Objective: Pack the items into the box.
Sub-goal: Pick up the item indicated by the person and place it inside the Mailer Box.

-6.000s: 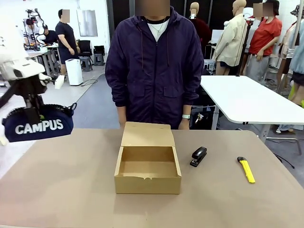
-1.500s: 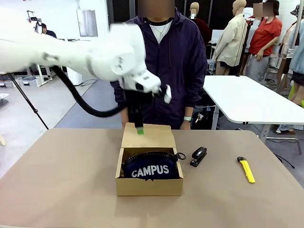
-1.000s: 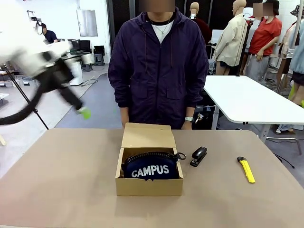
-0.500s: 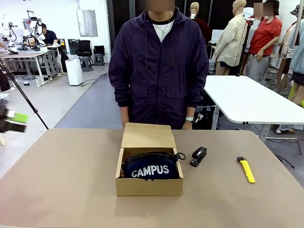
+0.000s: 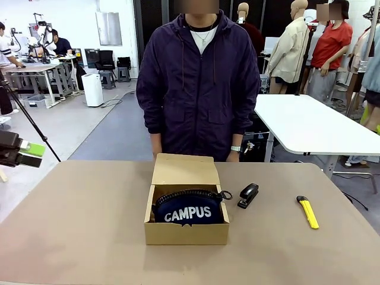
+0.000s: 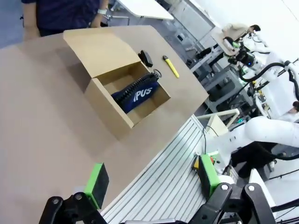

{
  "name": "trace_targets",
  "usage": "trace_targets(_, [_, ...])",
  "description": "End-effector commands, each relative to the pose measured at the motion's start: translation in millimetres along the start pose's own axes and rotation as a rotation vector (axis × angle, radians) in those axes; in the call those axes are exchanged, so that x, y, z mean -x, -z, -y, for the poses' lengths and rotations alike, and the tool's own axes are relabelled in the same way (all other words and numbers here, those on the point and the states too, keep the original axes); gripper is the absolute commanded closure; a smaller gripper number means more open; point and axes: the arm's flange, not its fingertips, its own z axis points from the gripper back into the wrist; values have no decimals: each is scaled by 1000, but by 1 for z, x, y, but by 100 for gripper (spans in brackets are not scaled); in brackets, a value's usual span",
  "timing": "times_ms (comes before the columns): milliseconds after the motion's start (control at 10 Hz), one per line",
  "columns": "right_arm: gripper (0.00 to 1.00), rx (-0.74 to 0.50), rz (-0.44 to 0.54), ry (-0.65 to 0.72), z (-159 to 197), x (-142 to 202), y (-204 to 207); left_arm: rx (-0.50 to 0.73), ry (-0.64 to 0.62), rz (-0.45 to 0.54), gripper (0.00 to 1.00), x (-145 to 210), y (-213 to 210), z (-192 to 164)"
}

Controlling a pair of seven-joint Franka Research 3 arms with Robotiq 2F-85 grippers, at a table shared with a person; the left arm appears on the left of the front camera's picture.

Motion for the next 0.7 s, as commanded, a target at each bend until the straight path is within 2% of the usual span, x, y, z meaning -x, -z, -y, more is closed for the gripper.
trace_targets(0, [0, -14, 1, -12, 0, 0, 1, 0, 8, 6, 0, -2, -12, -4])
trace_targets(600, [0, -14, 1, -12, 0, 0, 1, 0, 8, 6, 0, -2, -12, -4])
